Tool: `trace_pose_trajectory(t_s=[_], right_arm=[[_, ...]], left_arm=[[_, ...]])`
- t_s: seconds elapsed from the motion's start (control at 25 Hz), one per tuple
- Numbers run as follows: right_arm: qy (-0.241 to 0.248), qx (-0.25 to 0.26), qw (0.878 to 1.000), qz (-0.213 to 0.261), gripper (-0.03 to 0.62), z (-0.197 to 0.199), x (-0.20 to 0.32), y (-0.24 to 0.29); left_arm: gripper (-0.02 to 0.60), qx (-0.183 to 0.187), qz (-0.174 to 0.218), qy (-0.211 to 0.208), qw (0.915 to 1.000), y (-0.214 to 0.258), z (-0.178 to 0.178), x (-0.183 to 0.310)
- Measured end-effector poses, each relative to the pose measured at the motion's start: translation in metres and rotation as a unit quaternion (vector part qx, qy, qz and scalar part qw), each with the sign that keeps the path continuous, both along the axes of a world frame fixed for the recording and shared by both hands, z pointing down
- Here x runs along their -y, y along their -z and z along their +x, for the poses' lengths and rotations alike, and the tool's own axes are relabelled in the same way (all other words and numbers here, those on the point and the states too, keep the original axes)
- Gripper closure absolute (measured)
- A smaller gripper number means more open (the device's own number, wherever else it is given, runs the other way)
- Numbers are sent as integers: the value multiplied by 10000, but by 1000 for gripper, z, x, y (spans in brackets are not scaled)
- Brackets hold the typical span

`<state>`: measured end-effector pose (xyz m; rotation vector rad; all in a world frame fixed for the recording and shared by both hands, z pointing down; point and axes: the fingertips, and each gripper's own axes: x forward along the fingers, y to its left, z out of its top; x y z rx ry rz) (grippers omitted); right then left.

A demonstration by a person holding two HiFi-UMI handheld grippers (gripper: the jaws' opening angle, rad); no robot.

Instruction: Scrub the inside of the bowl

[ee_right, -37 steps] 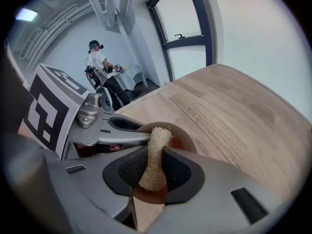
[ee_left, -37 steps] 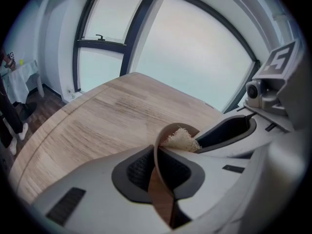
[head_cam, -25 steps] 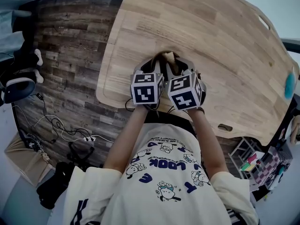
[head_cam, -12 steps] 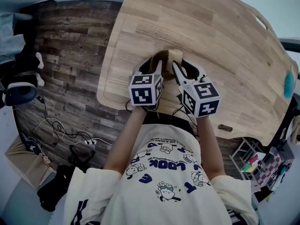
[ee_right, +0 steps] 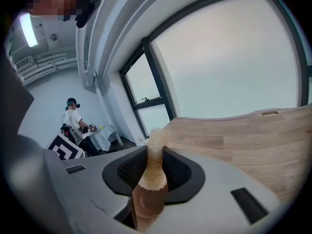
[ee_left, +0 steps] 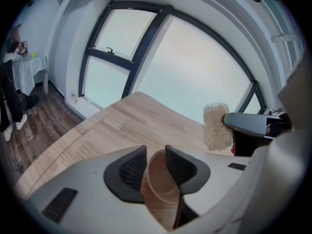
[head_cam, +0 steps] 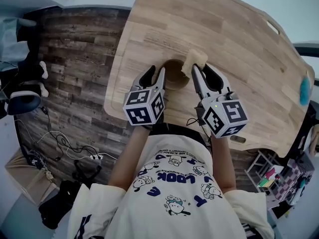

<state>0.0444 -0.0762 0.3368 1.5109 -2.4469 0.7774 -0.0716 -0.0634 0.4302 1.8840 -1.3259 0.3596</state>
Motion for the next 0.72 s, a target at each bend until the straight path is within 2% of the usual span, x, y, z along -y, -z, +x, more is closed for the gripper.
trace_pose_trajectory(t_s=[0.36, 0.44, 0.72], right_arm=[[-638, -168, 9969, 430, 491, 22, -1, 25], [-748, -217, 9955, 547, 491, 26, -3, 32], [-1158, -257, 9890, 885, 491, 42, -13, 51]], left_arm=[[455, 413, 931, 19, 9948, 61, -12, 17], [543, 608, 1239, 57, 9904, 77, -13, 21], [561, 1307, 2115, -285, 9682, 118, 3, 24]])
